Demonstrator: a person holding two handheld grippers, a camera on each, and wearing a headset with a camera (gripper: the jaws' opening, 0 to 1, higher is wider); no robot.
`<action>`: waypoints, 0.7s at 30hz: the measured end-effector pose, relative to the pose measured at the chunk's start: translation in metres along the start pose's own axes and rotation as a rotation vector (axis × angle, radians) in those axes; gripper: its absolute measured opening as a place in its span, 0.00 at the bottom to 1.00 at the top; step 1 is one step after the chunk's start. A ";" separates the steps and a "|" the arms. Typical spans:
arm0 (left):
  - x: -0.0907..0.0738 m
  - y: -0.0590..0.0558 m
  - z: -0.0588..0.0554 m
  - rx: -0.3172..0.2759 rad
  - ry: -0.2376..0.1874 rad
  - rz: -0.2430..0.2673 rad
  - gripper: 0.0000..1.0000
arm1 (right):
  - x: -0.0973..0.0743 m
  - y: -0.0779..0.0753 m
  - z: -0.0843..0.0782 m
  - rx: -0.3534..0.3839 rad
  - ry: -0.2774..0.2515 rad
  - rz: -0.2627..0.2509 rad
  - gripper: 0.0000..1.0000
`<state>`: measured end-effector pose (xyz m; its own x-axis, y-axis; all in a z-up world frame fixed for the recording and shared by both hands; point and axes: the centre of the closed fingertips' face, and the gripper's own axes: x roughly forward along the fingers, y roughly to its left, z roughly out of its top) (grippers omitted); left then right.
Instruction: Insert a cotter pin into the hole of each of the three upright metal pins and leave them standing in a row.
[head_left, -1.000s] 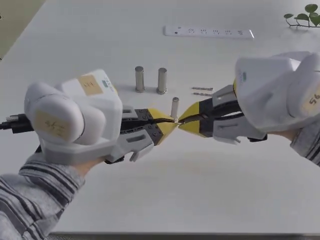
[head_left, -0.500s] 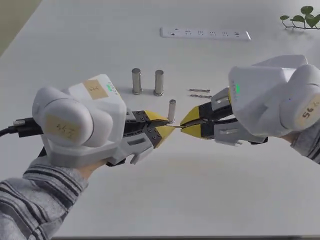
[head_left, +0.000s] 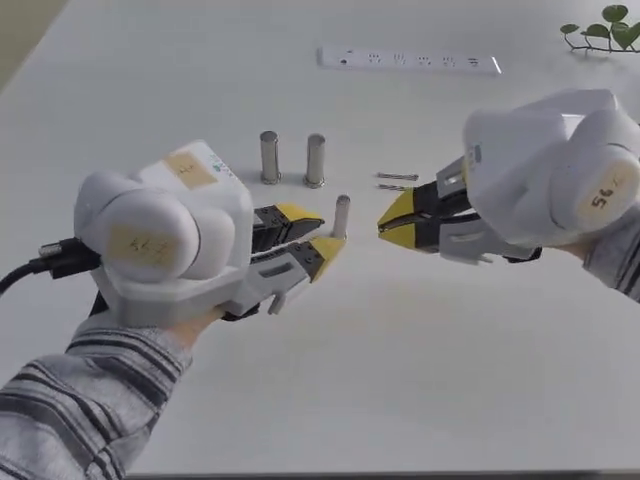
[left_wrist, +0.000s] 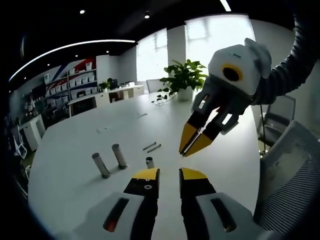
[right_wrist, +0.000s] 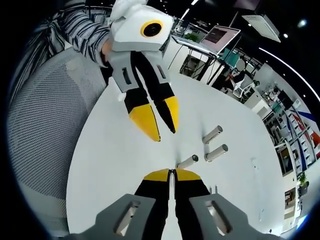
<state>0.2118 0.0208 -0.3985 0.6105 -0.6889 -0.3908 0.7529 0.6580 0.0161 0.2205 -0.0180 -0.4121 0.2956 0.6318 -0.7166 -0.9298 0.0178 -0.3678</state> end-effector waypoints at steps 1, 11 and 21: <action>0.001 0.001 -0.001 0.000 0.001 0.005 0.14 | 0.000 -0.001 0.000 0.000 0.000 -0.002 0.00; 0.006 0.008 -0.010 -0.033 0.020 0.050 0.23 | -0.001 -0.015 -0.002 0.161 -0.060 -0.043 0.00; 0.006 0.006 -0.012 -0.057 0.017 0.043 0.22 | -0.004 -0.015 0.010 0.207 -0.103 -0.050 0.00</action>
<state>0.2176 0.0241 -0.4117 0.6372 -0.6548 -0.4064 0.7106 0.7034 -0.0193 0.2316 -0.0132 -0.3979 0.3283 0.7019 -0.6321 -0.9428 0.2030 -0.2643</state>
